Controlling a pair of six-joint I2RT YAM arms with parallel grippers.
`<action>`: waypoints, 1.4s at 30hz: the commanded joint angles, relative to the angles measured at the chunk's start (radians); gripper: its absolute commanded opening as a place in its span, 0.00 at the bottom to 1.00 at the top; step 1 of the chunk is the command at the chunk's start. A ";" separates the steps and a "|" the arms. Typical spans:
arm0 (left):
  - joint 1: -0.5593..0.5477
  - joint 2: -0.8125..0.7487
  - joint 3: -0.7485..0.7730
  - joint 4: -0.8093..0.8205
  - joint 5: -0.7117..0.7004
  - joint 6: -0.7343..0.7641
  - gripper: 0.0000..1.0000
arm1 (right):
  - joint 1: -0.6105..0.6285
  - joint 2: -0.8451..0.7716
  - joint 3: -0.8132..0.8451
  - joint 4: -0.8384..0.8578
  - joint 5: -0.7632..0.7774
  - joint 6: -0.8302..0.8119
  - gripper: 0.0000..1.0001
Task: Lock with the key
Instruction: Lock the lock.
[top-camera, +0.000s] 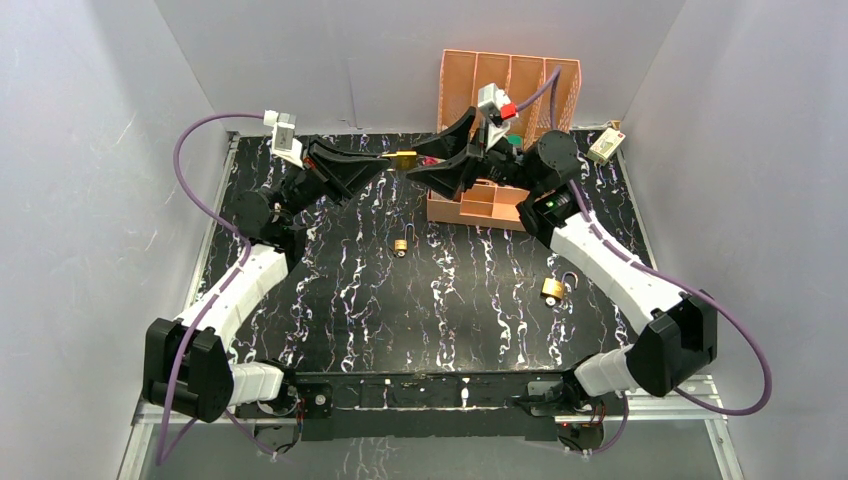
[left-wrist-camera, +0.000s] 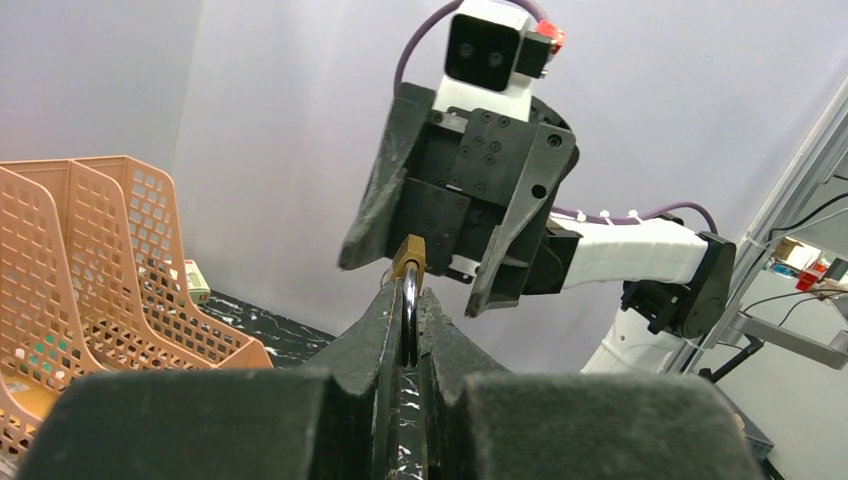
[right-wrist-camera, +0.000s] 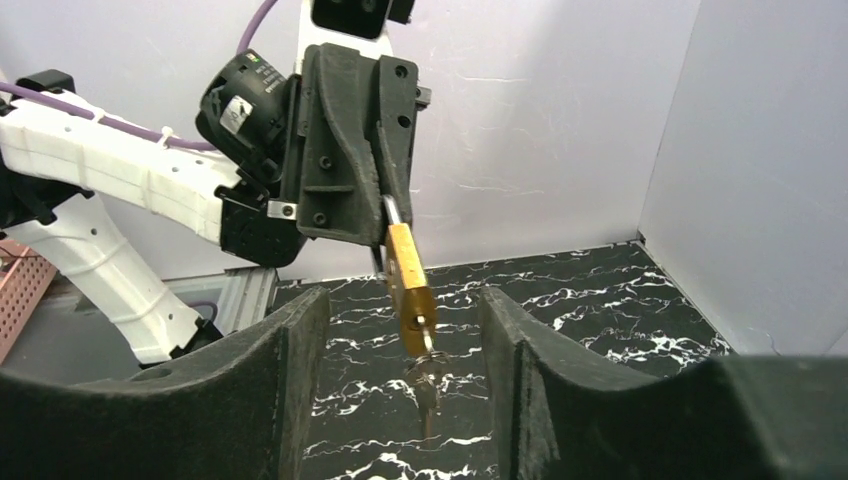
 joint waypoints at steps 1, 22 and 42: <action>-0.003 -0.020 0.016 0.089 -0.029 0.005 0.00 | -0.001 0.023 0.062 0.065 -0.016 0.017 0.68; -0.003 -0.020 0.000 0.102 -0.015 0.000 0.00 | -0.001 0.043 0.079 0.082 -0.057 0.044 0.42; 0.011 -0.014 0.048 0.091 0.117 -0.012 0.97 | -0.086 0.133 0.290 -0.158 -0.245 0.147 0.00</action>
